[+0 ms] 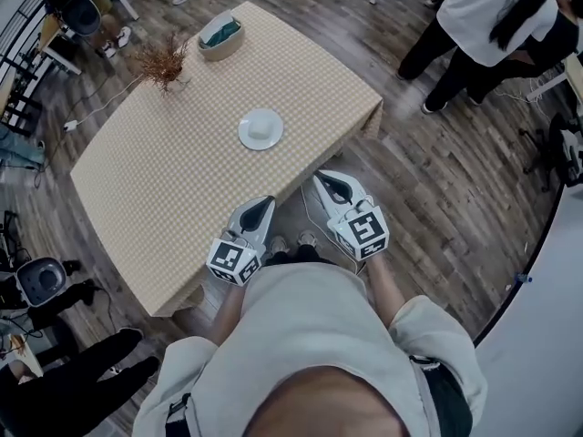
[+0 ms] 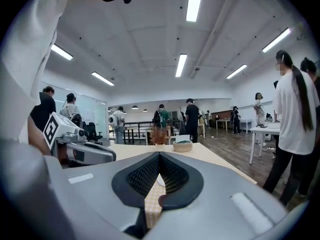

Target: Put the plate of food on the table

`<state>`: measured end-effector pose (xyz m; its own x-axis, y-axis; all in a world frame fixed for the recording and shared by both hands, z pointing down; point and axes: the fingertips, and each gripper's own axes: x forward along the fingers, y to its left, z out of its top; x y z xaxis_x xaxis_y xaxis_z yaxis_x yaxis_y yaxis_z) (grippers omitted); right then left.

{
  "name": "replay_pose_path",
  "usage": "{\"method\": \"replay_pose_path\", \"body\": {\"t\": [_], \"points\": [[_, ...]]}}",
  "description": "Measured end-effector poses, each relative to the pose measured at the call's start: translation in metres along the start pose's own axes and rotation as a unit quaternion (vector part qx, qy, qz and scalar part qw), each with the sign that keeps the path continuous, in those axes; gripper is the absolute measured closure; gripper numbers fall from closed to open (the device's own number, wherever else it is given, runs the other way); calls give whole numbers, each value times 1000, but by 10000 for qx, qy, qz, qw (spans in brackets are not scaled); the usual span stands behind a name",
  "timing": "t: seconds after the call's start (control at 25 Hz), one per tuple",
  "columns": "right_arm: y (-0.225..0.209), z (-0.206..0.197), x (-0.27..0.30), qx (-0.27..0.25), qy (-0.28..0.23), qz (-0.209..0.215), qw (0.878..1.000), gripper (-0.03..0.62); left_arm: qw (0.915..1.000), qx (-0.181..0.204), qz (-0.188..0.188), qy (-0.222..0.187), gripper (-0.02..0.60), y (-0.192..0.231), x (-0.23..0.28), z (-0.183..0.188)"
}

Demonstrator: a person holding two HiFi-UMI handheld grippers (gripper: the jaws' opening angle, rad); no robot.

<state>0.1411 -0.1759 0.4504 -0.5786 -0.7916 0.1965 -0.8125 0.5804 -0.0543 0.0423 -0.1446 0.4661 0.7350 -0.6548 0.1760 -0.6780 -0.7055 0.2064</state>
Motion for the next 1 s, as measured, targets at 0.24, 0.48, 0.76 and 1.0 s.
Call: {"method": "replay_pose_path", "body": {"t": [0.24, 0.48, 0.76, 1.0], "points": [[27, 9, -27, -566, -205, 57, 9982, 594, 9998, 105, 7, -163, 572, -20, -3, 6], [33, 6, -40, -36, -476, -265, 9985, 595, 9992, 192, 180, -296, 572, -24, -13, 16], [54, -13, -51, 232, -278, -276, 9990, 596, 9993, 91, 252, -274, 572, -23, -32, 10], [84, -24, -56, 183, -136, -376, 9990, 597, 9994, 41, 191, -298, 572, -22, -59, 2]]}}
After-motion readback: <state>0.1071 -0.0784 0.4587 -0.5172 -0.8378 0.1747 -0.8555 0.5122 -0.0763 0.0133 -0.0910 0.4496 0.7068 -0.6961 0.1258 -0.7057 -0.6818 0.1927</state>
